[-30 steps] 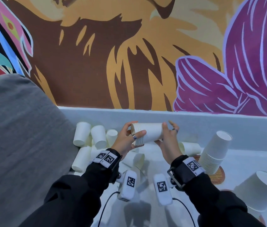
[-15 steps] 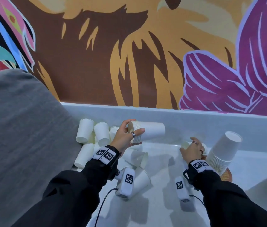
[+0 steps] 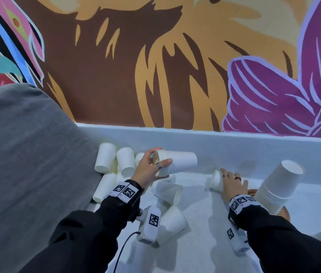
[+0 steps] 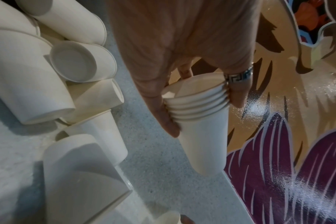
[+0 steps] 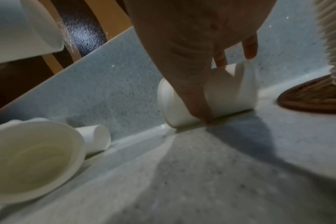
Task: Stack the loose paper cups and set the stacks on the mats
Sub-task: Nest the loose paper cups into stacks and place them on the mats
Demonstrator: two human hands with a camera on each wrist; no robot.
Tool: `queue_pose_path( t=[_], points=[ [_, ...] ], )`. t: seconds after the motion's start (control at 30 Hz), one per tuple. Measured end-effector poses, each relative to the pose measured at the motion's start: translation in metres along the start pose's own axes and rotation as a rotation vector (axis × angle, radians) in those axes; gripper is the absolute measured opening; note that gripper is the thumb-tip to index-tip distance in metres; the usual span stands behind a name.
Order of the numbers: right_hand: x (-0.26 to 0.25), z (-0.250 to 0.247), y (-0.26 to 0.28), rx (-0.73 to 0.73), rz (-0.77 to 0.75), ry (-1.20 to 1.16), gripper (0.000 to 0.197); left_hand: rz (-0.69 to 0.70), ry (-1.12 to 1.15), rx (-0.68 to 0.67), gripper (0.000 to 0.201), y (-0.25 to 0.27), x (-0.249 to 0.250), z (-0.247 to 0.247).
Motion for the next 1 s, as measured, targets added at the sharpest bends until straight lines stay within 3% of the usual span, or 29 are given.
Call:
queue_pose_path(
  t=[0.13,0.27,0.4,0.73,0.93,1.0],
  points=[
    [-0.005,-0.011,0.009,-0.014,-0.032,-0.346,0.086,0.005,0.004,0.0,0.044,-0.001,0.002,-0.002],
    [-0.018,-0.037,0.024,0.185,-0.262,-0.625,0.082,0.016,0.004,0.002,0.043,0.0,0.007,-0.002],
    [-0.032,-0.071,0.041,0.285,-0.39,-0.577,0.078,0.03,-0.009,-0.028,0.044,0.005,0.013,0.007],
    [-0.06,-0.137,0.116,0.272,-0.652,-0.457,0.088,0.081,-0.011,-0.19,0.043,0.029,0.037,0.04],
    [-0.049,-0.186,0.154,0.234,-0.751,-0.473,0.102,0.091,0.044,-0.277,0.038,0.036,0.049,0.058],
    [-0.037,-0.202,0.161,0.245,-0.708,-0.519,0.106,0.095,0.055,-0.3,0.035,0.036,0.052,0.065]
  ],
)
Point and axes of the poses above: each hand's wrist, its own y-axis away from the middle knuckle, its own z-axis out of the palm, x = y × z, the point moved 1 cm from there along -y, towards the middle knuckle, and after that the axes turned 13 degrees about -x, right-handed, at the moved point
